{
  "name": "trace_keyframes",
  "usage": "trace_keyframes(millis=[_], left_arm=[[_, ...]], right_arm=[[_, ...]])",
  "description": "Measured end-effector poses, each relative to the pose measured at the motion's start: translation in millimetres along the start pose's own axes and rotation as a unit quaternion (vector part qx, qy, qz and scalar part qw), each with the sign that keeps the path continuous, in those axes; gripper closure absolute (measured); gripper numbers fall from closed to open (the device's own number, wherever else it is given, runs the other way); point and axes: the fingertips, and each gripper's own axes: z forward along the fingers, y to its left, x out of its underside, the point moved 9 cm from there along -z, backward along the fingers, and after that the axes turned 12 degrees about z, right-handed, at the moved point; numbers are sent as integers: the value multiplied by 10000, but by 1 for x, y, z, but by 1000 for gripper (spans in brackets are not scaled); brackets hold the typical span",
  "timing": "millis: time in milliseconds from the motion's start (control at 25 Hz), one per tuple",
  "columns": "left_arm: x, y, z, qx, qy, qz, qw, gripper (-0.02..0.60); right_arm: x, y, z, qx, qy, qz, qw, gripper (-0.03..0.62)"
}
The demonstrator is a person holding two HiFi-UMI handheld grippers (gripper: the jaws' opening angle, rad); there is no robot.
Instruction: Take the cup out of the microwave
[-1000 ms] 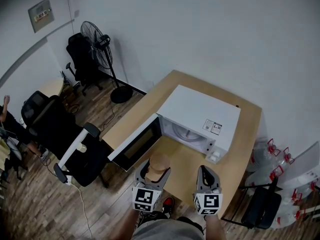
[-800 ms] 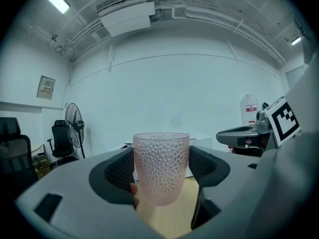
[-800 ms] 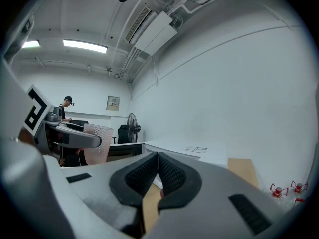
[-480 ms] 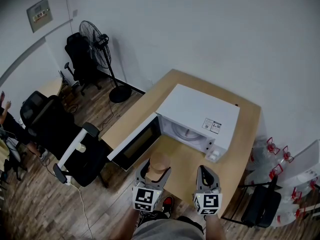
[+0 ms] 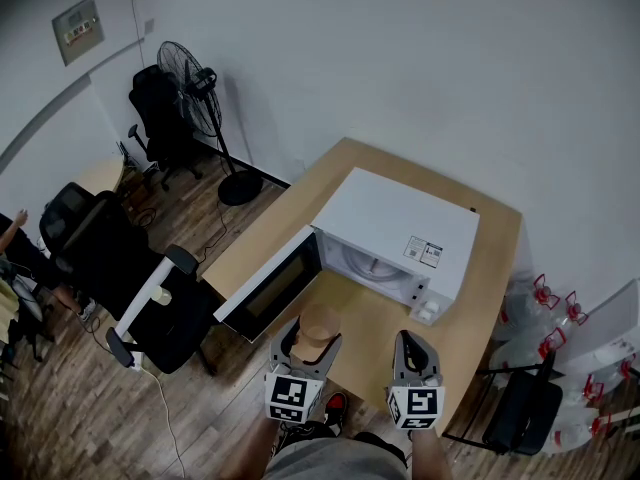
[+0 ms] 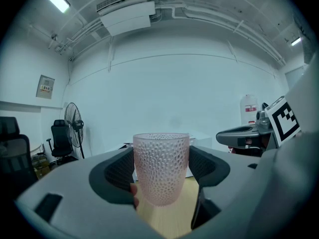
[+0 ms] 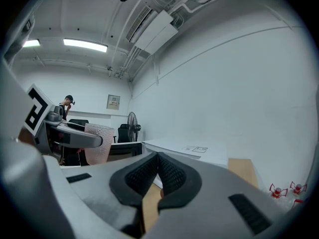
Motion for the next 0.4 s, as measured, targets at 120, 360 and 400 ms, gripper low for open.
trace_keyframes(millis=[120, 360, 400], left_arm=[[-3, -1, 1, 28, 1, -3, 10000, 225], [-5, -3, 4, 51, -2, -20, 10000, 225], [-4, -3, 4, 52, -5, -22, 10000, 225]], right_arm=[[1, -1, 0, 1, 11, 4, 10000, 576], [1, -3, 2, -9, 27, 3, 10000, 576], [1, -3, 2, -13, 26, 2, 10000, 576]])
